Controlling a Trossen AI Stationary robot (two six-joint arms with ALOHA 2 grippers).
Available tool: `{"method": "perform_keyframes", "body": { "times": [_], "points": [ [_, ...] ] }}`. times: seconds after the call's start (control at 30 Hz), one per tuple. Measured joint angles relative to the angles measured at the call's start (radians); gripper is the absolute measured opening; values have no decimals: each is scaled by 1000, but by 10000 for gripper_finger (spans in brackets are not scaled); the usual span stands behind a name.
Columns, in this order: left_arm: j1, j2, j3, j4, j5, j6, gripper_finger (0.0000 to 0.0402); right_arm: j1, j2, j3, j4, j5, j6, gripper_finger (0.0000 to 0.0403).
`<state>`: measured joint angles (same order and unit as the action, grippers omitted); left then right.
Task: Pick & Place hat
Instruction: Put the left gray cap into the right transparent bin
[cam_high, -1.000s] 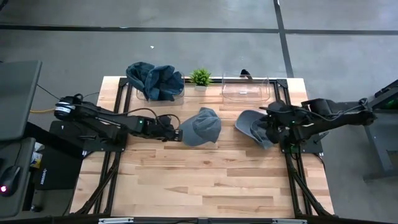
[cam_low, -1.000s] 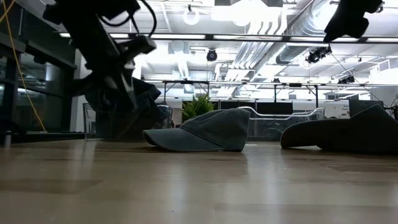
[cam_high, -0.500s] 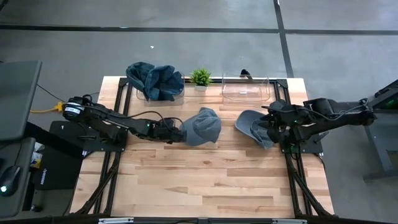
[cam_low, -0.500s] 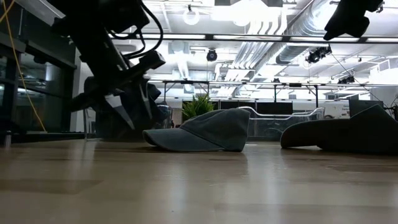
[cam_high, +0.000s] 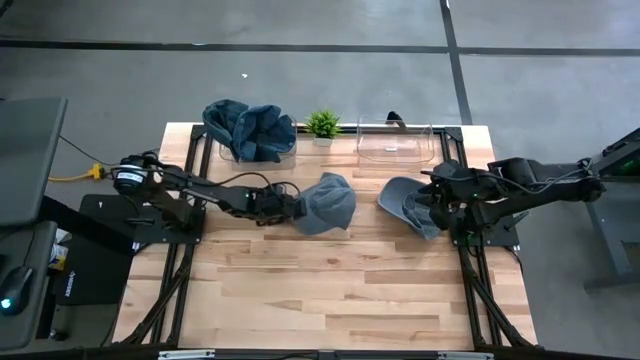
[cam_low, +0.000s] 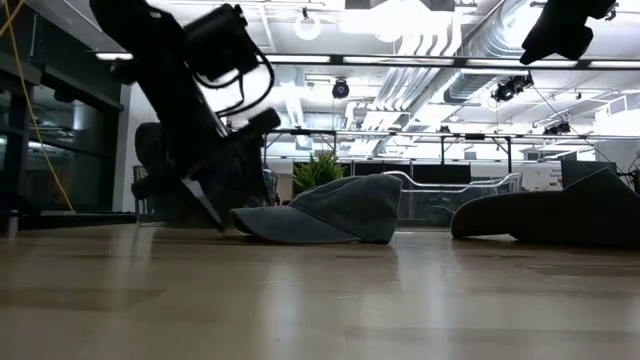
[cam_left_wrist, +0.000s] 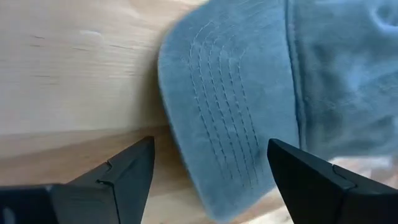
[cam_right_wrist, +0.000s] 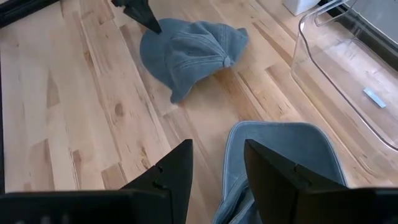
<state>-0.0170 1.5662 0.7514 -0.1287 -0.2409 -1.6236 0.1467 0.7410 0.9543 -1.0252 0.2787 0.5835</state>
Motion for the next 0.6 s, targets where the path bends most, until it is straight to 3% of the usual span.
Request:
{"method": "perform_keyframes", "body": {
  "times": [0.2, 0.33, 0.47, 0.6],
  "points": [
    [11, 41, 0, 85, 14, -31, 288, 0, 0, 0, 0, 0, 1, 138],
    [10, 41, 0, 82, -3, -31, 266, 0, 0, 0, 3, 0, 3, 138],
    [10, 41, 0, 88, -35, -30, 215, 0, 0, 0, 20, 1, 3, 138],
    [11, 40, 0, 116, -39, -29, 137, 0, 0, 0, 51, 2, 1, 138]
  ]
}}
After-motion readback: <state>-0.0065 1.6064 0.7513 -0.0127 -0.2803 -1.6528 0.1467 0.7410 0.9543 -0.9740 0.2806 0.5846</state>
